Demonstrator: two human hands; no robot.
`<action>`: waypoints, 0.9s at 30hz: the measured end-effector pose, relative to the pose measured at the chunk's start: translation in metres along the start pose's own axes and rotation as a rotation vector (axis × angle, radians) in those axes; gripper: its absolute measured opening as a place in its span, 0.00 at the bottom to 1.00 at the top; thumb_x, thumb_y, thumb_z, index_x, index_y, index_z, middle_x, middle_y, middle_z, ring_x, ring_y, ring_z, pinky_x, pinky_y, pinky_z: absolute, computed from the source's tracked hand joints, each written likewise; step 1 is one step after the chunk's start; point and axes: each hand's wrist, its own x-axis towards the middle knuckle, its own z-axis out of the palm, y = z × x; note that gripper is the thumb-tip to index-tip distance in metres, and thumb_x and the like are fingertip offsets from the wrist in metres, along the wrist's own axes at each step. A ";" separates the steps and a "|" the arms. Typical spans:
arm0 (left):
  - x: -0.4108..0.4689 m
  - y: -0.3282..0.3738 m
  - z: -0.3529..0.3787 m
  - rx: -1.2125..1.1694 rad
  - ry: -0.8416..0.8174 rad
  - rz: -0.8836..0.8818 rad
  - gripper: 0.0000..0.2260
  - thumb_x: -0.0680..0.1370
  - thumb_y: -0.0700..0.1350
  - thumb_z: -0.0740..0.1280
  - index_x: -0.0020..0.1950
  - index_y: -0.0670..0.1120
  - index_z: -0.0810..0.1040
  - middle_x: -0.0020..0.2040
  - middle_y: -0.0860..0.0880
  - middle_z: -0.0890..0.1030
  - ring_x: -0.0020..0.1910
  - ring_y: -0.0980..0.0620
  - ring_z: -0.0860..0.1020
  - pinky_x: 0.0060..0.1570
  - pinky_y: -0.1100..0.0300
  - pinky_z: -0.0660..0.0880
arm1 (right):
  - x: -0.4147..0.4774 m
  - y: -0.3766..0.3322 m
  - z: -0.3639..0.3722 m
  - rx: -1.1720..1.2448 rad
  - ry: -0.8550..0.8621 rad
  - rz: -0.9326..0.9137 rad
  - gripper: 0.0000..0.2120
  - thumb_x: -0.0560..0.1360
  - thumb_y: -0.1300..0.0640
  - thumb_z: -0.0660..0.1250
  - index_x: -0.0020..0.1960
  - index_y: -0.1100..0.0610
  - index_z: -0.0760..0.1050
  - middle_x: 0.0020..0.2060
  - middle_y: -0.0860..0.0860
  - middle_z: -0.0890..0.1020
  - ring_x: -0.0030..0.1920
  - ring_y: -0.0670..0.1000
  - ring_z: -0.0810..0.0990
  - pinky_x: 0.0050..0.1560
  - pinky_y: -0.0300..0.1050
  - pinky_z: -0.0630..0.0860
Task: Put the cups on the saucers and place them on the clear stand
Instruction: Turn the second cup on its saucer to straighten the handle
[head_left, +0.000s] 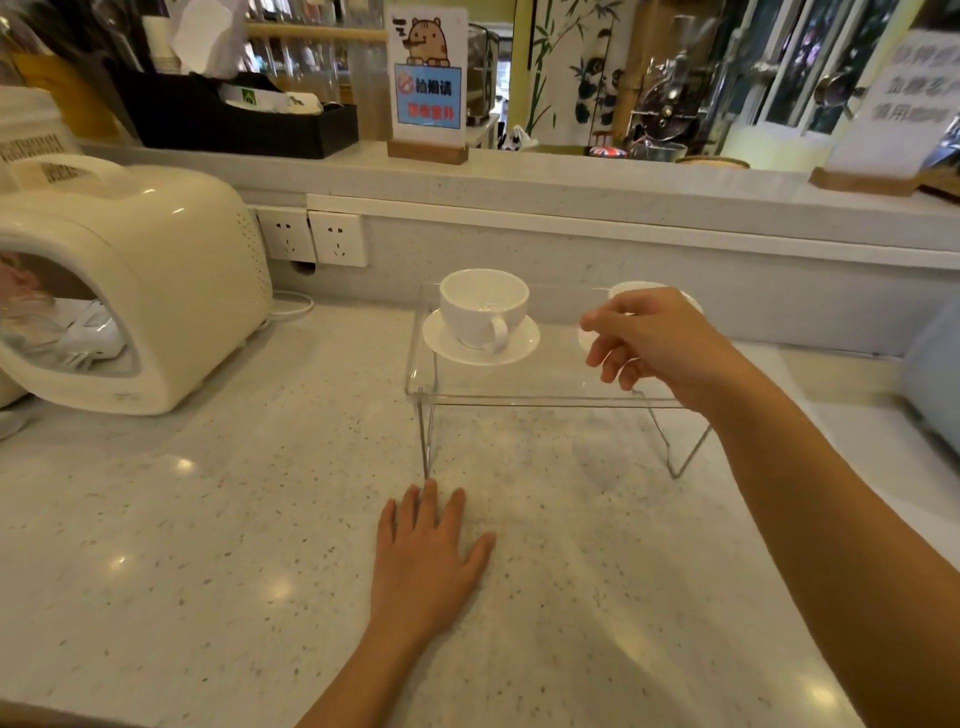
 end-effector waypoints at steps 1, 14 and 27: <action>0.000 0.000 0.001 0.000 0.002 -0.001 0.31 0.74 0.67 0.41 0.75 0.55 0.48 0.78 0.47 0.48 0.76 0.47 0.44 0.74 0.49 0.39 | -0.005 0.003 -0.008 0.017 0.036 -0.002 0.08 0.75 0.57 0.64 0.46 0.62 0.78 0.32 0.57 0.81 0.24 0.48 0.77 0.22 0.37 0.73; -0.001 0.003 -0.004 -0.010 0.008 -0.015 0.31 0.75 0.66 0.44 0.75 0.55 0.51 0.78 0.48 0.51 0.76 0.47 0.47 0.75 0.49 0.43 | -0.001 0.058 -0.059 0.238 0.415 0.253 0.12 0.76 0.68 0.56 0.57 0.73 0.69 0.29 0.63 0.78 0.19 0.51 0.79 0.20 0.39 0.77; 0.000 0.004 -0.005 0.005 0.012 -0.023 0.30 0.75 0.66 0.43 0.75 0.56 0.51 0.78 0.48 0.52 0.76 0.48 0.48 0.75 0.48 0.44 | 0.020 0.063 -0.057 0.225 0.275 0.406 0.20 0.74 0.72 0.60 0.65 0.74 0.62 0.43 0.68 0.78 0.20 0.51 0.80 0.19 0.37 0.76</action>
